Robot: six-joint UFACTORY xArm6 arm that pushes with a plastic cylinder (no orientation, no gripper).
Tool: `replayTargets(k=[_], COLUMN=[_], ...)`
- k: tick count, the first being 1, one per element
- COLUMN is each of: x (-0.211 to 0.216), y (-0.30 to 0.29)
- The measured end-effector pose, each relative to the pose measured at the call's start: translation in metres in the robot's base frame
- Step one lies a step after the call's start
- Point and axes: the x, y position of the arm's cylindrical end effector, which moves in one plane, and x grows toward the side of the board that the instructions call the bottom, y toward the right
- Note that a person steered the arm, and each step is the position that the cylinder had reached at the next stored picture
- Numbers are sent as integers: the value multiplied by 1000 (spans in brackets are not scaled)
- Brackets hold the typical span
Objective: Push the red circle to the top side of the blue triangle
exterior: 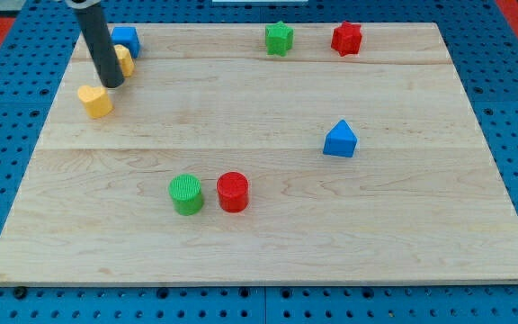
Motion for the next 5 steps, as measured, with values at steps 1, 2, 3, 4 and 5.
replayTargets(k=[1,2,3,4,5], x=[1,26,41,38,33], y=[-15,-6,-3,11,91])
